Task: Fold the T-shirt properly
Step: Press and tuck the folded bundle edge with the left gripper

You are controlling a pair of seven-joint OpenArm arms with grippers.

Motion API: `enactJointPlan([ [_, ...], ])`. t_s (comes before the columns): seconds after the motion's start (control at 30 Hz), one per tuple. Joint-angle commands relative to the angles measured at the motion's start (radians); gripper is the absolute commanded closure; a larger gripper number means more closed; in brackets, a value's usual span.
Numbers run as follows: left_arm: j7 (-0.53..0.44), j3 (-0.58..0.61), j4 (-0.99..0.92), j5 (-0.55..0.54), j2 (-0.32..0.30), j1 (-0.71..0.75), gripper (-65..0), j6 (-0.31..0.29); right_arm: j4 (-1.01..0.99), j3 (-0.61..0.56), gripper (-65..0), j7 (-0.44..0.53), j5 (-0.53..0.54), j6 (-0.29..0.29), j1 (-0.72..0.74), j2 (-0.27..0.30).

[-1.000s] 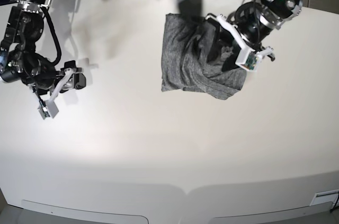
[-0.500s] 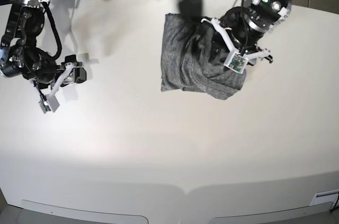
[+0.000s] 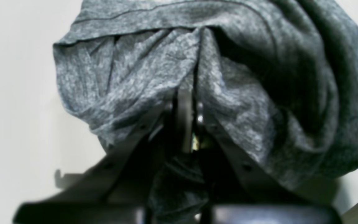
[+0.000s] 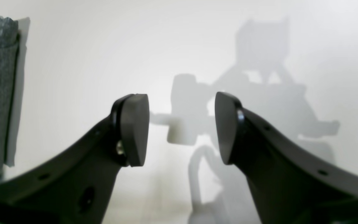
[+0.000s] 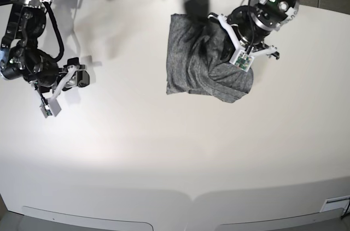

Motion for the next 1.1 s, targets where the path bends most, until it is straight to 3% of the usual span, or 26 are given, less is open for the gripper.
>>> enactJointPlan([
  [0.0,-0.015,-0.001,0.030,-0.017,-0.003,-0.005,0.0,0.002,0.016,0.005,-33.9,0.019,0.011,0.005,0.014,0.016],
  [0.2,0.000,-0.002,0.143,-0.056,-0.032,-0.001,0.0,0.111,0.016,0.005,-33.9,0.025,0.011,0.005,0.014,0.016],
  [0.37,-0.003,-0.002,0.211,-0.045,-0.112,0.053,0.0,0.168,0.016,0.005,-33.9,0.025,0.011,0.005,0.014,0.016],
  [0.47,-0.005,-0.002,0.216,0.022,-0.153,0.098,0.0,0.212,0.016,0.005,-33.9,0.027,0.011,0.005,0.014,0.016],
  [0.63,-0.004,-0.003,0.216,0.170,-0.189,0.178,0.0,0.342,0.016,0.005,-33.9,0.028,0.011,0.005,0.013,0.016],
  [0.83,0.003,-0.003,0.216,0.270,-0.188,0.241,0.0,0.438,0.016,0.005,-33.9,0.028,0.011,0.005,0.014,0.016],
  [1.0,0.014,-0.003,0.216,0.322,-0.188,0.238,0.0,0.574,0.016,0.005,-33.9,0.027,0.012,0.005,0.013,0.013],
  [1.07,0.029,-0.003,0.216,0.386,-0.188,0.238,-8.6,0.651,0.016,0.005,-33.9,0.027,0.011,0.005,0.013,0.013],
])
